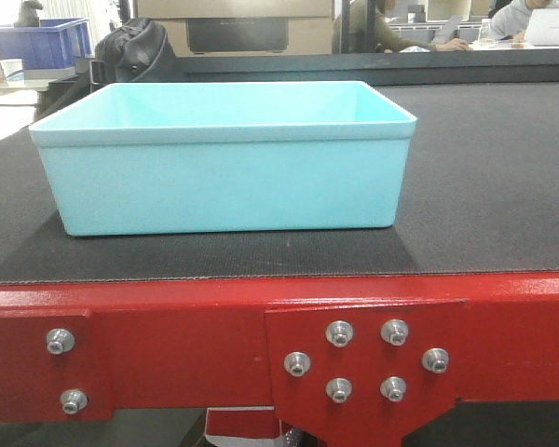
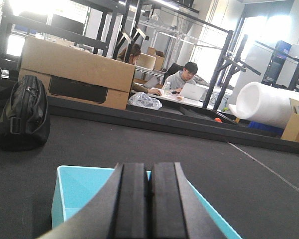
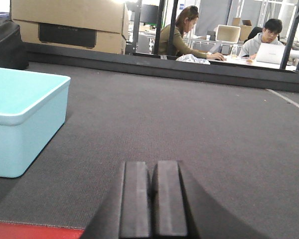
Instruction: Fetch blue bin and place on conveyor start
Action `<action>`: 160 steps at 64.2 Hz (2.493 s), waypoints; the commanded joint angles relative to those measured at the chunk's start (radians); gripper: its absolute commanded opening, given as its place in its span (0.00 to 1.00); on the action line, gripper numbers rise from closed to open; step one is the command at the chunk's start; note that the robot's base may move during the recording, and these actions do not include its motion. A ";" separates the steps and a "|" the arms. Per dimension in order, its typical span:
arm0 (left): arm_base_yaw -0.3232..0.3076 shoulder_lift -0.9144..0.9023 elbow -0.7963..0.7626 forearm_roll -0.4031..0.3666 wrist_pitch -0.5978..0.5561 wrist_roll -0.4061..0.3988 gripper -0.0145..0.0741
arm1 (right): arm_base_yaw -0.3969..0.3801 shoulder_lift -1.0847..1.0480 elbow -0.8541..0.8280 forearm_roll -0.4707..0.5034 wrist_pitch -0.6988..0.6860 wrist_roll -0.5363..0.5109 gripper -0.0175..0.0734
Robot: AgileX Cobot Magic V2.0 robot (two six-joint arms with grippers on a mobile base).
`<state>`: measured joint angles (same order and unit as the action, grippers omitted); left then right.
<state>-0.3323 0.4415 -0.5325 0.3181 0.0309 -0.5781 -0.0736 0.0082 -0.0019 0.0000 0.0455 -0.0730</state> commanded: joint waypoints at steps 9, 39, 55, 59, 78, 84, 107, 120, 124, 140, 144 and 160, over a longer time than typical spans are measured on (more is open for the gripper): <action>-0.005 -0.005 0.001 0.001 -0.022 0.003 0.04 | -0.004 -0.008 0.002 0.000 -0.022 -0.006 0.01; -0.005 -0.005 0.001 0.001 -0.022 0.003 0.04 | -0.004 -0.008 0.002 0.000 -0.025 -0.006 0.01; -0.005 -0.005 0.001 0.001 -0.022 0.003 0.04 | -0.004 -0.008 0.002 0.000 -0.025 -0.006 0.01; -0.003 -0.005 0.001 0.028 -0.014 0.005 0.04 | -0.004 -0.008 0.002 0.000 -0.025 -0.006 0.01; 0.004 -0.065 0.012 -0.045 0.131 0.338 0.04 | -0.004 -0.008 0.002 0.000 -0.025 -0.006 0.01; 0.050 -0.113 0.087 -0.149 0.126 0.445 0.04 | -0.004 -0.008 0.002 0.000 -0.025 -0.006 0.01; 0.360 -0.406 0.512 -0.232 -0.141 0.445 0.04 | -0.004 -0.008 0.002 0.000 -0.025 -0.006 0.01; 0.389 -0.441 0.532 -0.276 -0.132 0.509 0.04 | -0.004 -0.008 0.002 0.000 -0.025 -0.006 0.01; 0.389 -0.441 0.532 -0.305 -0.132 0.550 0.04 | -0.004 -0.008 0.002 0.000 -0.025 -0.006 0.01; 0.389 -0.441 0.532 -0.318 -0.132 0.551 0.04 | -0.004 -0.008 0.002 0.000 -0.025 -0.006 0.01; 0.389 -0.441 0.532 -0.318 -0.132 0.551 0.04 | -0.004 -0.008 0.002 0.000 -0.025 -0.006 0.01; 0.389 -0.441 0.532 -0.313 -0.132 0.551 0.04 | -0.004 -0.008 0.002 0.000 -0.025 -0.006 0.01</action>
<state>0.0525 0.0044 0.0014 0.0000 -0.0804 -0.0305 -0.0736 0.0082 0.0001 0.0000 0.0407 -0.0748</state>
